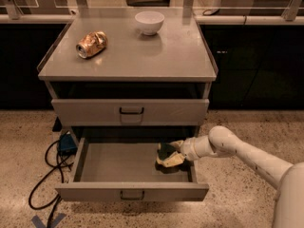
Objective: Place sponge into middle drawer
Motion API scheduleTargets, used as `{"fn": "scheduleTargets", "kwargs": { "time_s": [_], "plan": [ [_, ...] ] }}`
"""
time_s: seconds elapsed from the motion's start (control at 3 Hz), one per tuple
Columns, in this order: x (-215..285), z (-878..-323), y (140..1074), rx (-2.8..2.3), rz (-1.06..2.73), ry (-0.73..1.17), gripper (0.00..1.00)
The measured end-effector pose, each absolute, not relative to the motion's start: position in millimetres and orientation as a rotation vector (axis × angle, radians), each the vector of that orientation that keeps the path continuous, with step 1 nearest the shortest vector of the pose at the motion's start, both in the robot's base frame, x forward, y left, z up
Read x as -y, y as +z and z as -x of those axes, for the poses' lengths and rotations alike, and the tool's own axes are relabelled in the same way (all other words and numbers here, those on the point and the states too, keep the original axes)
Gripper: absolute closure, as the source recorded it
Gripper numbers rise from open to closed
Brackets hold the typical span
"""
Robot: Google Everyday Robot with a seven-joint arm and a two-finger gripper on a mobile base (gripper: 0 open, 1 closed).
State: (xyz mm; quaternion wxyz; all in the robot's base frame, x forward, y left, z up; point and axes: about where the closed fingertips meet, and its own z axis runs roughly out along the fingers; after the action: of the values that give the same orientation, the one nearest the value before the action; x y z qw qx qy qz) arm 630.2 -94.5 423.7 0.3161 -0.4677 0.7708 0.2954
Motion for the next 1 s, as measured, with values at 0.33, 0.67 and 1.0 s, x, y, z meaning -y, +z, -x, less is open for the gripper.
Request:
{"fn": "scheduleTargets", "kwargs": {
  "time_s": [0.33, 0.67, 1.0],
  "plan": [
    [94.5, -630.2, 423.6, -2.03, 1.232, 0.778, 0.82],
    [94.5, -630.2, 423.6, -2.03, 1.232, 0.778, 0.59],
    [94.4, -630.2, 423.6, -2.03, 1.232, 0.778, 0.36]
  ]
}}
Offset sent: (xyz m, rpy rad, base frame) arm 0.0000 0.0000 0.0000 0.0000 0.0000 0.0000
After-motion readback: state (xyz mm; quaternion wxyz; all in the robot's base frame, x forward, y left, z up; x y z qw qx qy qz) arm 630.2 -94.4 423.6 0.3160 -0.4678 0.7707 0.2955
